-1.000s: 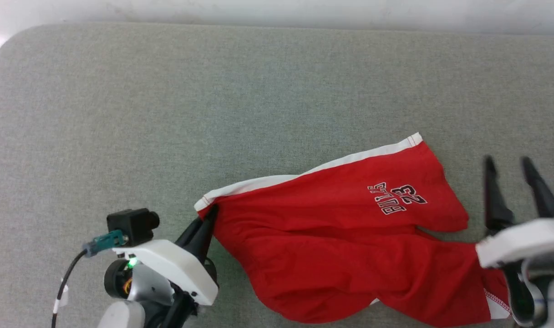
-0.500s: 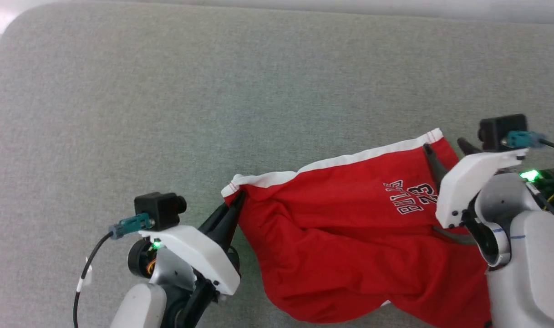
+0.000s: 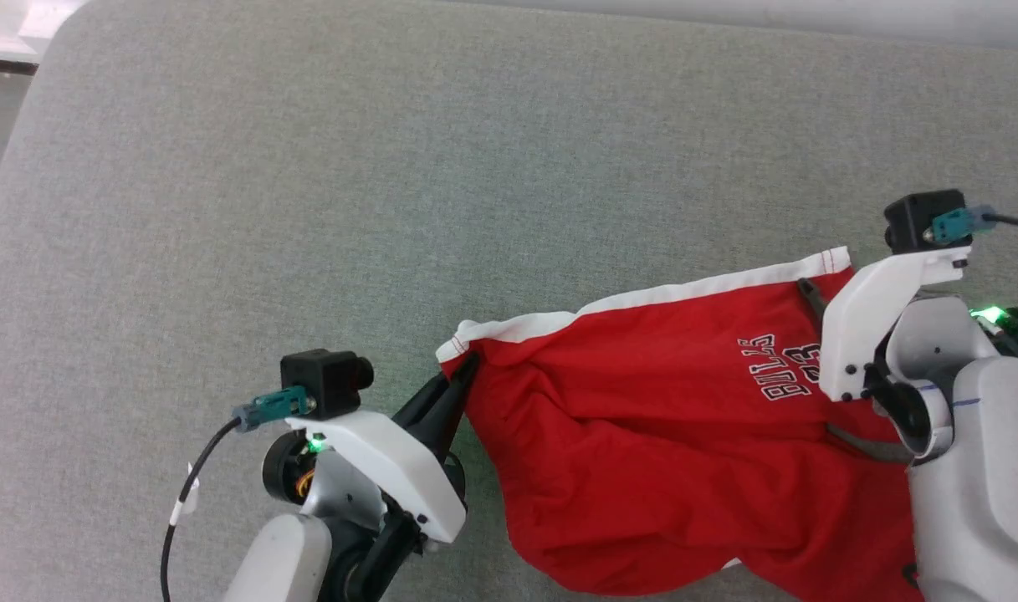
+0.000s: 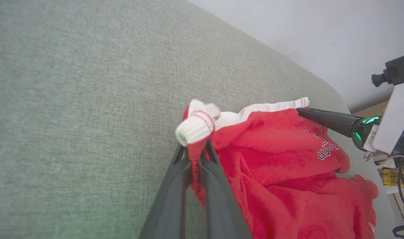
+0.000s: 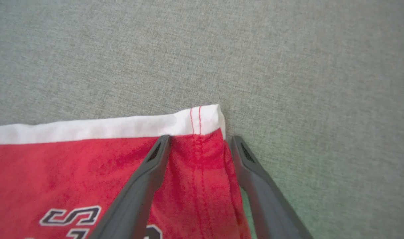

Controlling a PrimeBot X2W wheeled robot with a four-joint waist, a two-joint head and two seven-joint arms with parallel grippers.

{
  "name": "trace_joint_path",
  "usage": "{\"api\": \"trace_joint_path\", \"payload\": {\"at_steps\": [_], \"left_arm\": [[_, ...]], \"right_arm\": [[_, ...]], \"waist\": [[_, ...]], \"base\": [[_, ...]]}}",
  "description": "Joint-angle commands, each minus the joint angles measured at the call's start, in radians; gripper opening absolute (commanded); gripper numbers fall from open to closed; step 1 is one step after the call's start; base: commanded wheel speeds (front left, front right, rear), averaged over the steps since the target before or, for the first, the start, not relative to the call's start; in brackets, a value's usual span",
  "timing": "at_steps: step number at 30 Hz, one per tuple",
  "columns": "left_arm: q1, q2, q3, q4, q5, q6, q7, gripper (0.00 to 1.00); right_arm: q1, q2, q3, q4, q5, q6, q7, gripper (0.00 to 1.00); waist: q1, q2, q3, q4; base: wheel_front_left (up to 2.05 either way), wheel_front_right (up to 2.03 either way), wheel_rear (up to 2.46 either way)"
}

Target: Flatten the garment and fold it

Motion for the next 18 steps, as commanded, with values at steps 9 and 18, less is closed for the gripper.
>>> {"api": "trace_joint_path", "payload": {"at_steps": [9,18], "left_arm": [[-0.042,-0.003,0.007,0.015,0.0,-0.006,-0.033,0.0],[-0.099,0.022,0.047,-0.015,0.04,0.004,-0.118,0.0]], "right_arm": [[-0.01,0.01,-0.019,0.009,0.034,-0.001,-0.061,0.0],[-0.047,0.012,0.012,-0.034,0.124,-0.001,-0.26,0.0]], "waist": [[0.0001,0.0,0.003,-0.008],[0.0001,0.0,-0.073,-0.068]], "base": [[0.0,0.0,0.0],[0.0,0.0,0.0]]}}
